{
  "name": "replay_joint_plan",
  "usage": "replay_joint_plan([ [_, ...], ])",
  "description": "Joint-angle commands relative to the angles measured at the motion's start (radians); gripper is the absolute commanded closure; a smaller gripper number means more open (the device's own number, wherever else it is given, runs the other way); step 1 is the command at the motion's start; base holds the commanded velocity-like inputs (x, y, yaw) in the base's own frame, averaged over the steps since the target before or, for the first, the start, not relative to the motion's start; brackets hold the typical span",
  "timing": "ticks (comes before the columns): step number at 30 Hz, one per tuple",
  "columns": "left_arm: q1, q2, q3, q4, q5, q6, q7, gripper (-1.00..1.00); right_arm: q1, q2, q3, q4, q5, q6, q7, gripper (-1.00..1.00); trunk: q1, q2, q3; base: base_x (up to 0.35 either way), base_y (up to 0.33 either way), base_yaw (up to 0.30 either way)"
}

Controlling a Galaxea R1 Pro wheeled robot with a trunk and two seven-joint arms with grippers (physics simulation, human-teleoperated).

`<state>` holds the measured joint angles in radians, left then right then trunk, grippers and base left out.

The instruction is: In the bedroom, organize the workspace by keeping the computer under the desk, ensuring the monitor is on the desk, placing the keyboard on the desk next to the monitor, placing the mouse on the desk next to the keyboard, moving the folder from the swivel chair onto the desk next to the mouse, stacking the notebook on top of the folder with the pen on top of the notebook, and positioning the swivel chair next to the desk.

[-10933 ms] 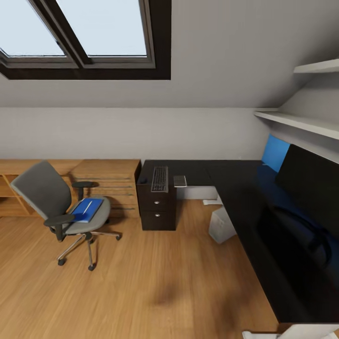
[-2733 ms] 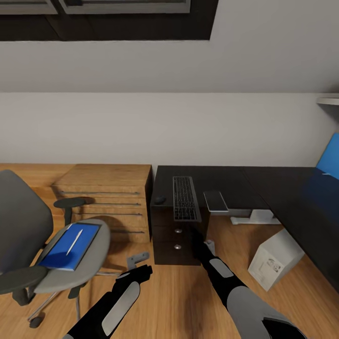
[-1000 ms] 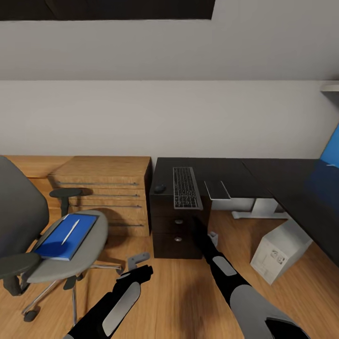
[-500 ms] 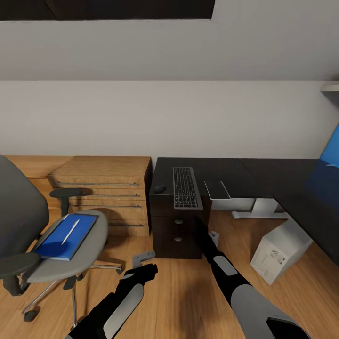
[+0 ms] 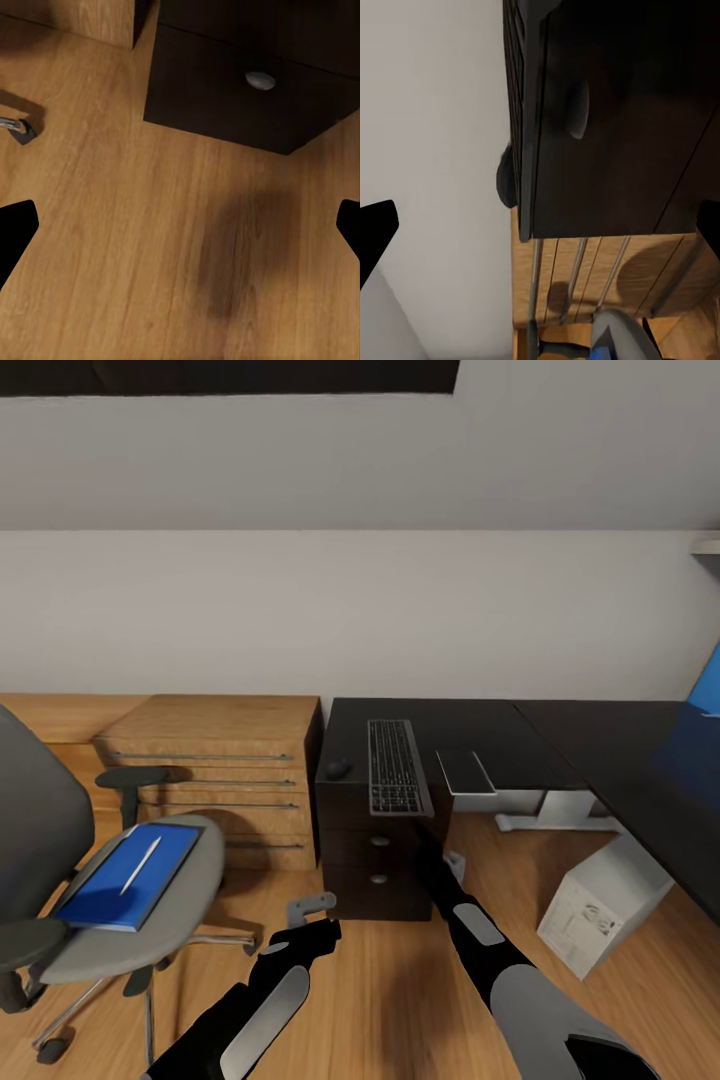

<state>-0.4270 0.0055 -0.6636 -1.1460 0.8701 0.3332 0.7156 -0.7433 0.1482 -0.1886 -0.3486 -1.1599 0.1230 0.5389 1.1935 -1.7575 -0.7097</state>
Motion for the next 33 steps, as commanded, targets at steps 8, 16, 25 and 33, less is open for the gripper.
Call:
replay_joint_plan([
  [8, -0.001, 0.001, -0.002, -0.001, 0.003, 0.002, 0.007, -1.00, -0.001, 0.001, -0.005, 0.000, -0.010, 0.010, 0.003, -1.00, 0.000, 0.000, -0.001, 0.153, 0.000, 0.000],
  [16, -0.001, 0.001, -0.003, -0.001, 0.004, 0.005, 0.007, -1.00, -0.001, 0.001, -0.005, 0.000, -0.010, 0.010, 0.003, -1.00, 0.000, 0.000, -0.001, 0.077, 0.000, 0.000],
  [25, -0.001, 0.001, -0.002, -0.001, 0.005, 0.007, 0.007, -1.00, -0.001, 0.001, -0.005, 0.000, -0.010, 0.010, 0.003, -1.00, 0.000, 0.000, -0.001, 0.119, 0.000, 0.000],
  [33, -0.001, 0.001, -0.002, -0.001, 0.005, 0.007, 0.007, -1.00, -0.001, 0.001, -0.005, 0.000, -0.010, 0.010, 0.003, -1.00, 0.000, 0.000, -0.001, 0.095, 0.000, 0.000],
])
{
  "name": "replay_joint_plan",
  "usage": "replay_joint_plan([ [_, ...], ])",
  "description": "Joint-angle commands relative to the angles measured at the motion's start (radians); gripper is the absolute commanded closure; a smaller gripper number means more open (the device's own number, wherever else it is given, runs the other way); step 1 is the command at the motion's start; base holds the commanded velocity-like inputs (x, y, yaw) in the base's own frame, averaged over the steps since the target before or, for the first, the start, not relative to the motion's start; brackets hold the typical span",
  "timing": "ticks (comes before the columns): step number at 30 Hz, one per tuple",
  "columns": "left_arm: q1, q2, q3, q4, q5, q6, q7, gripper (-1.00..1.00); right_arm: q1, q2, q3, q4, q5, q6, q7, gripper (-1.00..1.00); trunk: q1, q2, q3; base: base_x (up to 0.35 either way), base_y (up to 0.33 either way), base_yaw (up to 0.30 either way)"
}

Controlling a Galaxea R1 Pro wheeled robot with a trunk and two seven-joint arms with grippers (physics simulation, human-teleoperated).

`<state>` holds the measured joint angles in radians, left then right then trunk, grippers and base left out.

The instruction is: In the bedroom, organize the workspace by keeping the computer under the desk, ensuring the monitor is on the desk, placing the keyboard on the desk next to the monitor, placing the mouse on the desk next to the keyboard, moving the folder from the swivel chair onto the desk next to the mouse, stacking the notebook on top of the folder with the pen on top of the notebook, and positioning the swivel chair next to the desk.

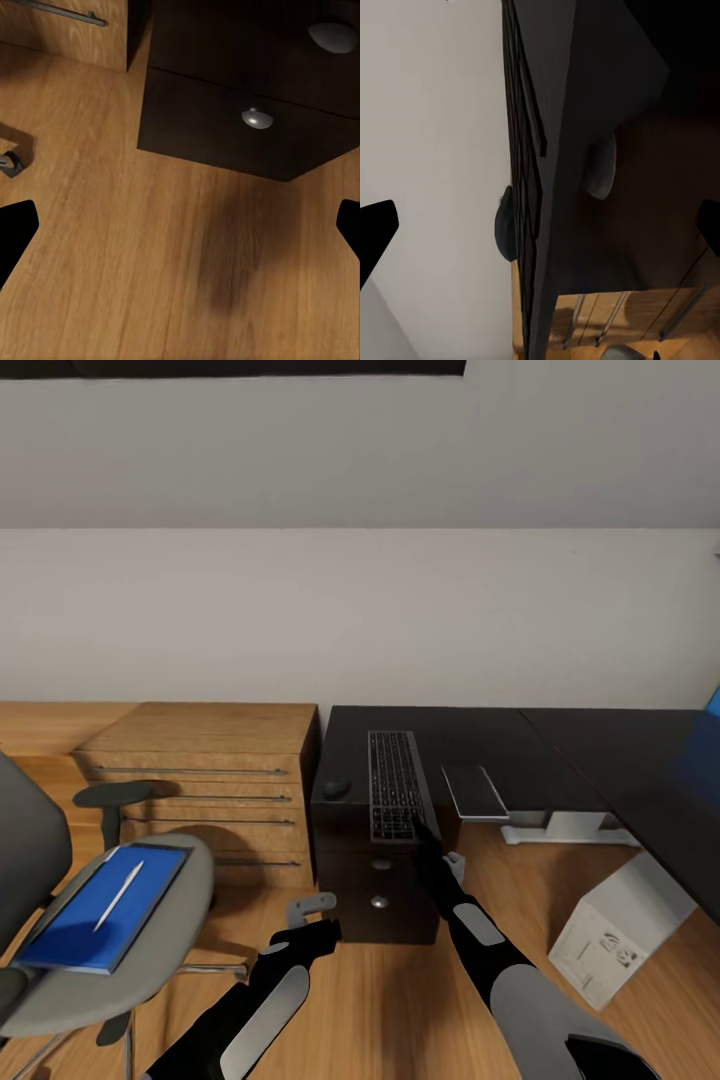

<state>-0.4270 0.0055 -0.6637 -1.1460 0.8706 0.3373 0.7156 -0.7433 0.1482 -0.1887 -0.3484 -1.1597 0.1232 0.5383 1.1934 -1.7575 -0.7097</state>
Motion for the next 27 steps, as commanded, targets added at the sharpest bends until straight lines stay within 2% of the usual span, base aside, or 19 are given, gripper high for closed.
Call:
replay_joint_plan([
  [1, -0.001, 0.001, -0.002, -0.001, 0.005, 0.003, 0.007, -1.00, -0.001, 0.001, -0.005, 0.000, -0.011, 0.010, 0.003, -1.00, 0.000, 0.000, -0.001, 0.112, 0.000, 0.000],
  [22, -0.001, 0.001, -0.002, -0.001, 0.004, 0.003, 0.007, -1.00, -0.001, 0.001, -0.004, 0.000, -0.009, 0.009, 0.002, -1.00, 0.000, 0.000, -0.001, 0.013, 0.000, 0.000],
  [23, -0.001, 0.001, -0.002, -0.001, 0.004, 0.003, 0.007, -1.00, -0.001, 0.001, -0.004, 0.000, -0.009, 0.009, 0.002, 1.00, 0.000, 0.000, -0.001, 0.000, 0.000, 0.000],
  [27, -0.001, 0.001, -0.002, -0.001, 0.004, 0.003, 0.007, -1.00, -0.001, 0.001, -0.003, 0.000, -0.009, 0.009, 0.002, 1.00, 0.000, 0.000, -0.001, 0.000, 0.000, 0.000],
])
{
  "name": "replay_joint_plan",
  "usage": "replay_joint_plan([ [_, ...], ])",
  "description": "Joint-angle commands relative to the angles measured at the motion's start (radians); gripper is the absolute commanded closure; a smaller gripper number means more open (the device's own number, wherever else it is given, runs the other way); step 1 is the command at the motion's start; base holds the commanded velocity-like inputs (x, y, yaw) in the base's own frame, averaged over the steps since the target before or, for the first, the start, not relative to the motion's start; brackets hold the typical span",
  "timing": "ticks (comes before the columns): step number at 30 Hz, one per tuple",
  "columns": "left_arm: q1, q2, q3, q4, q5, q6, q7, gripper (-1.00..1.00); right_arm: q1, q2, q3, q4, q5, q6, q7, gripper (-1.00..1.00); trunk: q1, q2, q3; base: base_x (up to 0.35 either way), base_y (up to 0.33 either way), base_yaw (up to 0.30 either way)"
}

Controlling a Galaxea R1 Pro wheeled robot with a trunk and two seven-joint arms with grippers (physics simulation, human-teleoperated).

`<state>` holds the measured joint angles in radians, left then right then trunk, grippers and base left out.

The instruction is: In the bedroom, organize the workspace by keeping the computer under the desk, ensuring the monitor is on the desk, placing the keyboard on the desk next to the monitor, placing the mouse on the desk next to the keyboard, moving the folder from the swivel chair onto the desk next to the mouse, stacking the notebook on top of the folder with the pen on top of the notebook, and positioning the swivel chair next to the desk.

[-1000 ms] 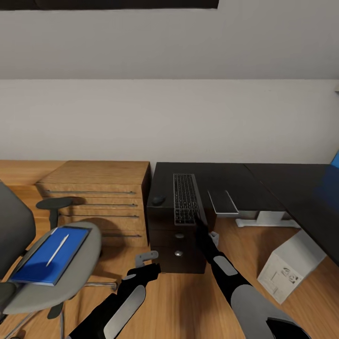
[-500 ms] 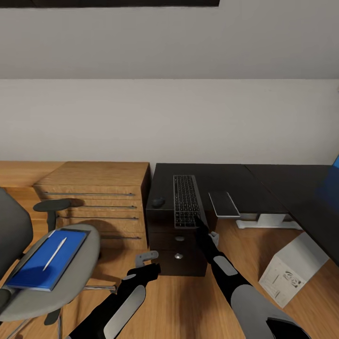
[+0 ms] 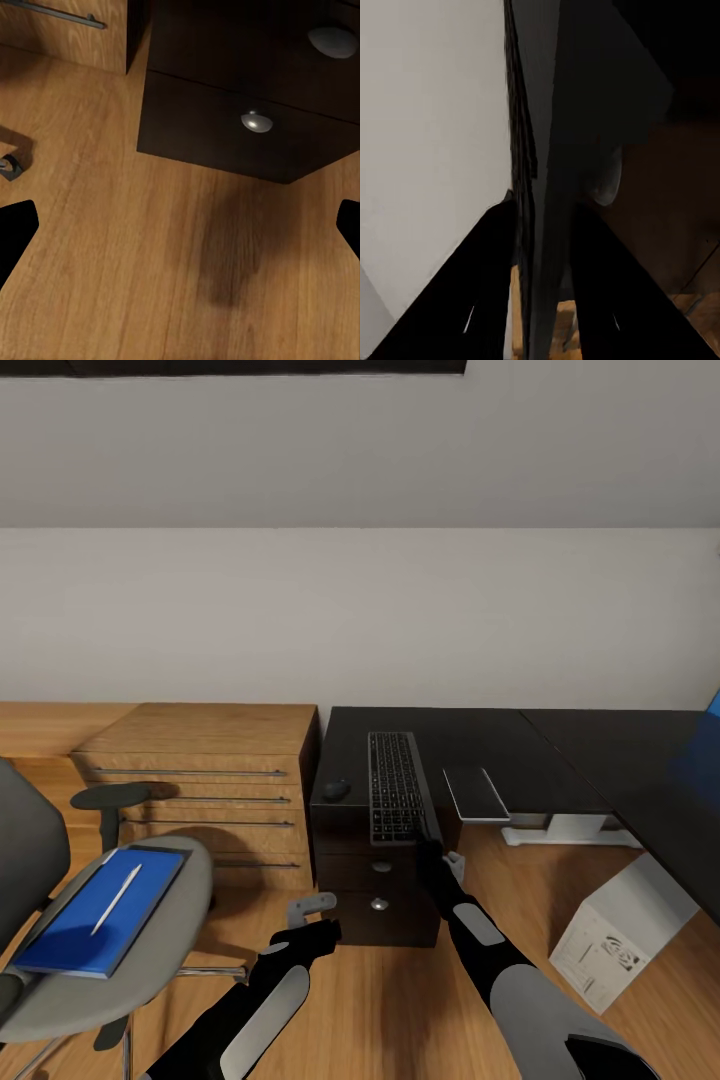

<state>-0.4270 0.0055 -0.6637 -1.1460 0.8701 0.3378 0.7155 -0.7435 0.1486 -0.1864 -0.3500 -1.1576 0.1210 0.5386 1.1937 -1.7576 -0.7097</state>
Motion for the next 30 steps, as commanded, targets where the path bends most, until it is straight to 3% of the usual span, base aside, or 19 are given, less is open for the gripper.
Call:
replay_joint_plan([
  [1, -0.001, 0.001, -0.002, -0.001, 0.004, 0.003, 0.007, -1.00, 0.000, 0.001, -0.005, 0.001, -0.011, 0.011, 0.001, 1.00, 0.000, 0.000, -0.001, 0.000, 0.000, 0.000],
  [8, -0.001, 0.001, -0.002, -0.001, 0.004, 0.003, 0.007, -1.00, 0.000, 0.000, -0.005, 0.000, -0.011, 0.011, 0.004, 1.00, 0.000, 0.000, -0.001, 0.000, 0.000, 0.000],
  [30, -0.001, 0.001, -0.003, 0.000, 0.001, 0.000, 0.010, -1.00, 0.005, 0.000, -0.007, -0.092, -0.014, 0.018, 0.008, 1.00, -0.084, 0.154, 0.068, 0.000, 0.000, 0.000],
])
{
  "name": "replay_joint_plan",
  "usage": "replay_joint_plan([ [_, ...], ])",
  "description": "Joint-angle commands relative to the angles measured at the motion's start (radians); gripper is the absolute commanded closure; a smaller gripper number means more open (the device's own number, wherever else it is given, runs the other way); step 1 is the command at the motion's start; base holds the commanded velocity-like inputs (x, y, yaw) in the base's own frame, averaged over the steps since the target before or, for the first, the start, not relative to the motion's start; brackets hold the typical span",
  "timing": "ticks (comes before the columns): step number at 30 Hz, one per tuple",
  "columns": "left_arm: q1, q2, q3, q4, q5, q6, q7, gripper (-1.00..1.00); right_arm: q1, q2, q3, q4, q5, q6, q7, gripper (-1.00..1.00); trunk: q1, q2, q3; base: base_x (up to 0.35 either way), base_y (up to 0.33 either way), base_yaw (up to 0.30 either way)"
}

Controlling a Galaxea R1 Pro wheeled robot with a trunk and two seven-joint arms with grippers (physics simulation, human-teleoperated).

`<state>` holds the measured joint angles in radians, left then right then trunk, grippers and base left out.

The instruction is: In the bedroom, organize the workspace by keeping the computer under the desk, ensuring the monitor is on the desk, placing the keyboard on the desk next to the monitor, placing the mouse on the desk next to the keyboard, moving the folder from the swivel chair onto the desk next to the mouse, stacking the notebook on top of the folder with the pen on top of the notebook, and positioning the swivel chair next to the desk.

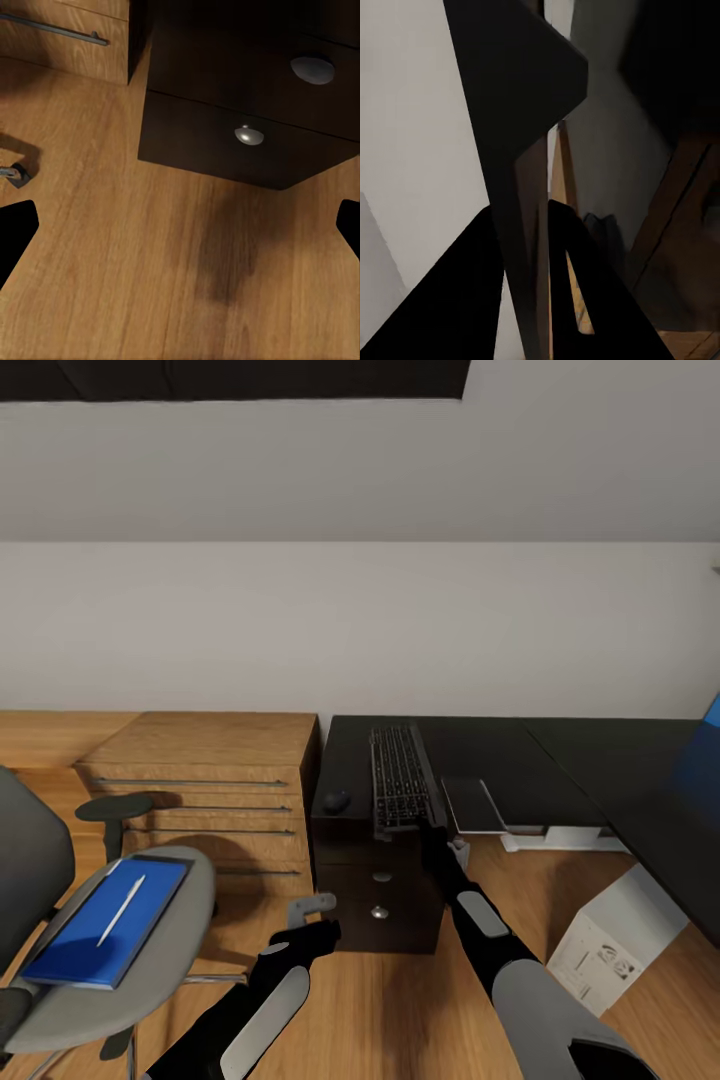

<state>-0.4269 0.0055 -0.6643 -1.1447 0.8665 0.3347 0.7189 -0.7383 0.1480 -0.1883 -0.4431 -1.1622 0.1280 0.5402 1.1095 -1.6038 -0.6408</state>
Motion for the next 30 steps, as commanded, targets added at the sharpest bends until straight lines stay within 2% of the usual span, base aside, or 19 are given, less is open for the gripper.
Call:
replay_joint_plan([
  [1, -0.001, 0.000, -0.002, -0.001, 0.004, 0.003, 0.009, -1.00, 0.003, 0.001, -0.005, -0.012, -0.009, 0.012, 0.006, 1.00, -0.004, 0.007, 0.002, 0.000, 0.000, 0.000],
  [6, -0.001, -0.001, -0.002, -0.001, 0.006, 0.003, 0.061, -1.00, 0.014, 0.002, -0.003, -0.036, -0.010, 0.012, 0.006, 1.00, -0.023, 0.042, 0.018, -0.008, 0.000, 0.000],
  [10, -0.001, -0.001, -0.003, -0.001, 0.009, 0.002, 0.090, -1.00, 0.024, 0.003, -0.002, -0.070, -0.010, 0.012, 0.004, 1.00, -0.038, 0.070, 0.030, -0.235, 0.000, 0.000],
  [14, -0.001, -0.001, -0.003, 0.000, 0.009, 0.002, 0.095, -1.00, 0.065, 0.005, -0.002, -0.174, -0.010, 0.011, -0.015, 1.00, -0.054, 0.098, 0.043, -0.318, -0.055, 0.000],
  [19, -0.001, -0.003, -0.003, 0.001, 0.006, 0.003, 0.097, -1.00, 0.124, 0.005, -0.002, -0.312, -0.011, 0.011, -0.129, 1.00, -0.073, 0.133, 0.059, -0.293, -0.203, 0.000],
  [21, -0.001, -0.004, -0.003, 0.002, 0.004, 0.003, 0.098, -1.00, 0.150, 0.005, -0.002, -0.381, -0.012, 0.010, -0.196, 1.00, -0.081, 0.147, 0.065, -0.285, -0.235, 0.000],
  [25, -0.001, -0.004, -0.003, 0.002, 0.004, 0.003, 0.097, -1.00, 0.166, 0.006, -0.002, -0.422, -0.016, 0.011, -0.273, 1.00, -0.096, 0.175, 0.077, -0.283, -0.240, 0.000],
  [28, -0.001, -0.004, -0.003, 0.002, 0.004, 0.003, 0.097, -1.00, 0.171, 0.003, -0.002, -0.433, -0.018, 0.019, -0.297, 1.00, -0.107, 0.196, 0.087, -0.282, -0.242, 0.000],
  [30, -0.001, -0.004, -0.003, 0.002, 0.004, 0.003, 0.097, -1.00, 0.173, 0.001, -0.002, -0.437, -0.018, 0.066, -0.305, 1.00, -0.115, 0.210, 0.093, -0.281, -0.243, 0.000],
])
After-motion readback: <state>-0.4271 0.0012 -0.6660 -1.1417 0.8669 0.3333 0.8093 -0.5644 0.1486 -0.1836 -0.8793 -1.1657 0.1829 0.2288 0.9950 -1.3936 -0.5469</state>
